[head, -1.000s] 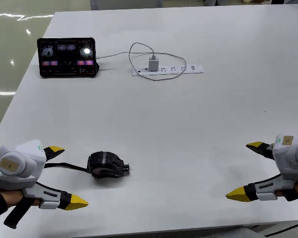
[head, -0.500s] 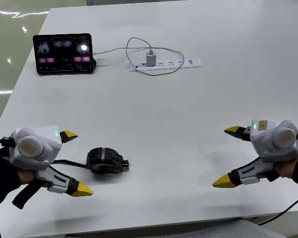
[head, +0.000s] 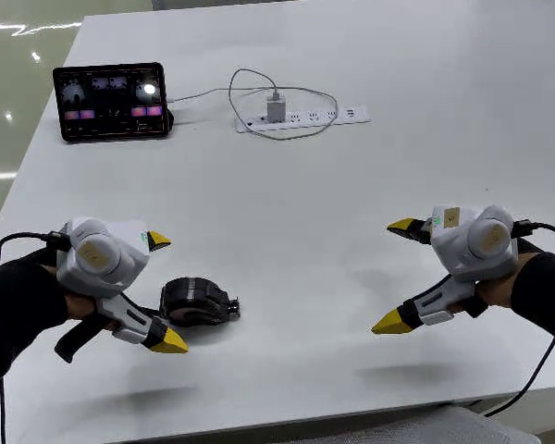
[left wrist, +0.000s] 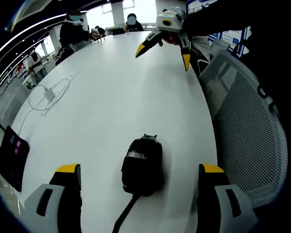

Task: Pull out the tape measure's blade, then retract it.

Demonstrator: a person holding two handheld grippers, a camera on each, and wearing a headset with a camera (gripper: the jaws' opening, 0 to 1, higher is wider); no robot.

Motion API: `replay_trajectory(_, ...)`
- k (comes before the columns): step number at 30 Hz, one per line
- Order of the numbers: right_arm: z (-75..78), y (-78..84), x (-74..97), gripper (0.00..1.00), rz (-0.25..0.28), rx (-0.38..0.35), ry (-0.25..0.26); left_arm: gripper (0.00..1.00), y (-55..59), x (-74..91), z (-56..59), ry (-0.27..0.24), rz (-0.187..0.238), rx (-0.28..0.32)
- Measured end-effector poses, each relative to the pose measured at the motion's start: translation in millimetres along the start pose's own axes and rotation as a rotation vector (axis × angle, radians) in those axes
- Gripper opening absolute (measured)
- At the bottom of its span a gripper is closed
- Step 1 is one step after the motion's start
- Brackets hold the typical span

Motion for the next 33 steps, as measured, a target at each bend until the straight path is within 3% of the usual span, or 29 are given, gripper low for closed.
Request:
replay_trajectory(6, -3.9, -8.6, -17.4, 1.00, -0.017, 0.069, -0.034, 0.89, 3.5, -10.1, -0.4, 0.009, -0.037, -0.031)
replay_trajectory(10, -3.7, -11.6, -27.3, 1.00, -0.022, 0.074, -0.046, 0.85, 5.7, -14.5, -5.0, 0.017, -0.041, -0.026)
replay_trajectory(13, -3.4, -16.3, -36.4, 1.00, -0.017, 0.067, -0.057, 0.77, 4.3, -15.6, -7.7, 0.018, -0.045, -0.016)
replay_trajectory(20, -4.4, -29.9, -54.0, 1.00, -0.001, 0.048, -0.076, 0.69, 3.9, -23.0, -5.8, 0.040, -0.066, -0.024)
replay_trajectory(22, -5.7, -35.0, -58.1, 1.00, 0.009, 0.041, -0.082, 0.62, 3.9, -24.0, -9.8, 0.001, -0.085, -0.059)
replay_trajectory(25, -7.7, -39.2, -63.8, 1.00, 0.012, 0.047, -0.091, 0.60, 0.9, -25.6, -7.2, 0.019, -0.072, -0.024)
replay_trajectory(29, -8.5, -42.0, -71.5, 1.00, 0.007, 0.048, -0.097, 0.55, 0.9, -28.7, -4.3, 0.035, -0.087, -0.016)
replay_trajectory(32, -11.4, -45.2, -74.7, 1.00, 0.013, 0.057, -0.109, 0.44, 1.6, -31.5, 1.0, 0.066, -0.101, -0.017)
replay_trajectory(33, -12.3, -46.0, -75.7, 1.00, 0.014, 0.056, -0.112, 0.36, 1.8, -30.8, -8.5, -0.002, -0.109, -0.062)
Point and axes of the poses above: the centre of the closed fingertips' face, and the gripper's own axes: x roughly backward along the fingers, z roughly to its right, y roughly out of its underside, the point moved 3 cm from there along x, roughly backward along the fingers, and after that the axes turned 3 degrees about y, right-handed, at the moved point
